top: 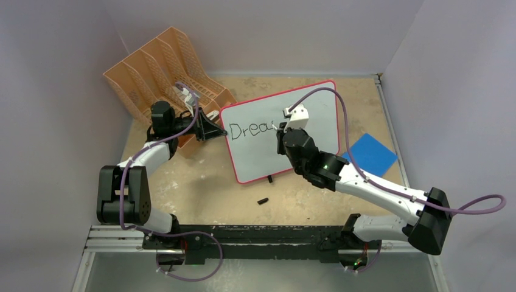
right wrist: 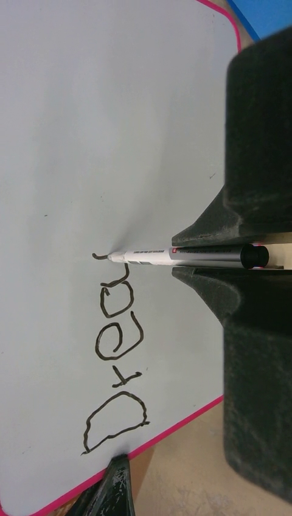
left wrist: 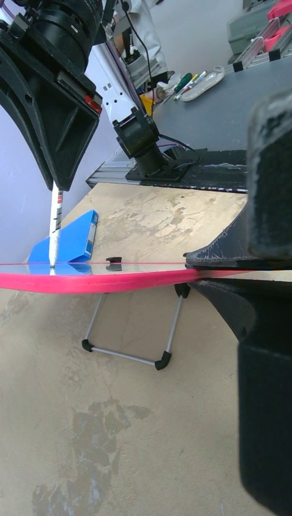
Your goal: Write a sentence on the whiteboard
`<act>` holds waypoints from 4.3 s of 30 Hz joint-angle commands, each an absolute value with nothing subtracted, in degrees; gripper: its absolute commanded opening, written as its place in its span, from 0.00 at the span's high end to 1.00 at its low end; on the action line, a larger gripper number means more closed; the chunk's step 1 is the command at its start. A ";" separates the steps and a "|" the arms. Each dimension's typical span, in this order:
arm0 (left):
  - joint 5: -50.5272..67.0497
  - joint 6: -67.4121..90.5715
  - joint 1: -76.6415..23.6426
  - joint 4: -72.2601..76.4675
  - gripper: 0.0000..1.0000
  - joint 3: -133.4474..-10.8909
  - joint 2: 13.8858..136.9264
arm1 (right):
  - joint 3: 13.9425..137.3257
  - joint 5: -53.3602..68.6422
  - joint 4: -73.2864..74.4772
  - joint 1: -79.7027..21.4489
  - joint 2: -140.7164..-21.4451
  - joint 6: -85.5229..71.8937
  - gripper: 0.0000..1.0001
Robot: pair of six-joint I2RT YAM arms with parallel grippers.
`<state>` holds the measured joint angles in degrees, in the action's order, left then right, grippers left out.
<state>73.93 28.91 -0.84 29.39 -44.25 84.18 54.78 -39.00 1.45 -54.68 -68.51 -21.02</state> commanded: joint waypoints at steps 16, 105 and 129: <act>75.78 26.81 -1.76 30.19 1.00 -45.55 82.79 | 53.99 -37.76 5.83 -54.32 -67.24 -23.90 1.00; 75.59 26.32 -1.76 29.70 1.00 -45.70 82.79 | 51.86 -38.70 4.48 -52.82 -65.58 -24.35 1.00; 75.59 26.28 -1.89 29.70 1.00 -45.68 82.81 | 54.48 -39.48 -1.83 -52.82 -65.16 -20.60 1.00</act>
